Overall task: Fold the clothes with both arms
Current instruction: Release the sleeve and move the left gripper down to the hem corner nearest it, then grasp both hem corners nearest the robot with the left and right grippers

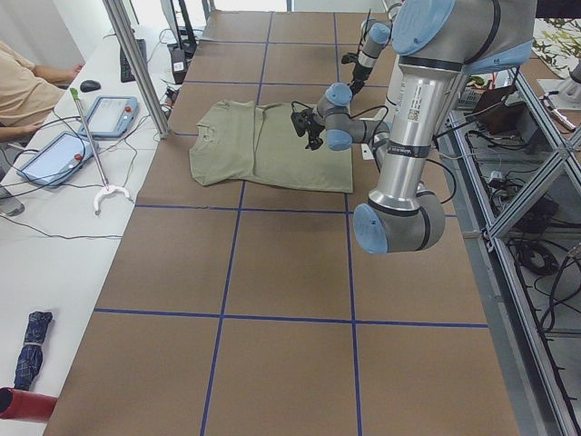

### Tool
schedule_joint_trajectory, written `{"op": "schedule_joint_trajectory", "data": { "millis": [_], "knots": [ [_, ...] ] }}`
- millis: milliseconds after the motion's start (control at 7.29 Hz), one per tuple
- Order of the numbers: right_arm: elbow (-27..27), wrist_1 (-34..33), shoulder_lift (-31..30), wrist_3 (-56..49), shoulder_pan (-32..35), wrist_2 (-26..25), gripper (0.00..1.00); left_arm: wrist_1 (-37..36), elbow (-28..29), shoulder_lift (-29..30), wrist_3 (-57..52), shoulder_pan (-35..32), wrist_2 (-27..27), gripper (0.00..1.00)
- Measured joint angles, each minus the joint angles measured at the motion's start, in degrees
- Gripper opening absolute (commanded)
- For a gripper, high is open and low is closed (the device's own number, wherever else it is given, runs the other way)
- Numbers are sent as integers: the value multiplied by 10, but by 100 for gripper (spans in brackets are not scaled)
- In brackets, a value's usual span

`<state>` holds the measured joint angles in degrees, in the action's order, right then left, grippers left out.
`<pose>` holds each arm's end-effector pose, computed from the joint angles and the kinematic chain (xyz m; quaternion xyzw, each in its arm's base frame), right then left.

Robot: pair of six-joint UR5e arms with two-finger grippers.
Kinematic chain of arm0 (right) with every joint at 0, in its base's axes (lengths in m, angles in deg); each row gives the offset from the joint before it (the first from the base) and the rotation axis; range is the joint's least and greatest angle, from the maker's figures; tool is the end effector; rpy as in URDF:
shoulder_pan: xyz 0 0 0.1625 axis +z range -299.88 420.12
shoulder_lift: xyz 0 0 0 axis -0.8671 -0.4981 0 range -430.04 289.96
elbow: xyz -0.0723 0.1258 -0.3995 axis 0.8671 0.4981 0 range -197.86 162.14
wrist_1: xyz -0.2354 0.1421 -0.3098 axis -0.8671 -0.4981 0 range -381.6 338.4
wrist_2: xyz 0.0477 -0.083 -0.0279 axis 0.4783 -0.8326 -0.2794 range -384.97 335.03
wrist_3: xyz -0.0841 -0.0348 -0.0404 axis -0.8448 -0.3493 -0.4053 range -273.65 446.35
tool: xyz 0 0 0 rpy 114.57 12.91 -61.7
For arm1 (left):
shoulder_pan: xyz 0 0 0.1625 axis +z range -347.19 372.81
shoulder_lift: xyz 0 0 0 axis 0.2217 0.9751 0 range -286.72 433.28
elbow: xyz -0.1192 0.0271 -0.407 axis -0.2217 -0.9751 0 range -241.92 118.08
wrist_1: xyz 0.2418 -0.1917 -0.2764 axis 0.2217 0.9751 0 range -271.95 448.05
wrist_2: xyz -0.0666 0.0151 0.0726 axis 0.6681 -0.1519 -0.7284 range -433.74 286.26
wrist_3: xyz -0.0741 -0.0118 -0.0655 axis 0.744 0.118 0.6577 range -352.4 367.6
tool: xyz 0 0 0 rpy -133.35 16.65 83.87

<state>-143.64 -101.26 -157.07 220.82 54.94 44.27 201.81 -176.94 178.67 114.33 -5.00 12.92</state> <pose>-0.4769 -0.1260 0.3271 -0.0228 -0.4396 0.3712 0.8176 0.4756 -0.2990 0.2715 0.0298 0.5308 -0.2662 0.8041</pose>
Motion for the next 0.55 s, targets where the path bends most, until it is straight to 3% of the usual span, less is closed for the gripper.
{"op": "schedule_joint_trajectory", "data": {
  "millis": [137,548],
  "knots": [
    [0,0,0,0,0,3,0,-42,-21,-26,18,31,-2,90],
    [-1,0,0,0,0,4,0,-75,-46,-100,72,95,-2,88]
  ]
}}
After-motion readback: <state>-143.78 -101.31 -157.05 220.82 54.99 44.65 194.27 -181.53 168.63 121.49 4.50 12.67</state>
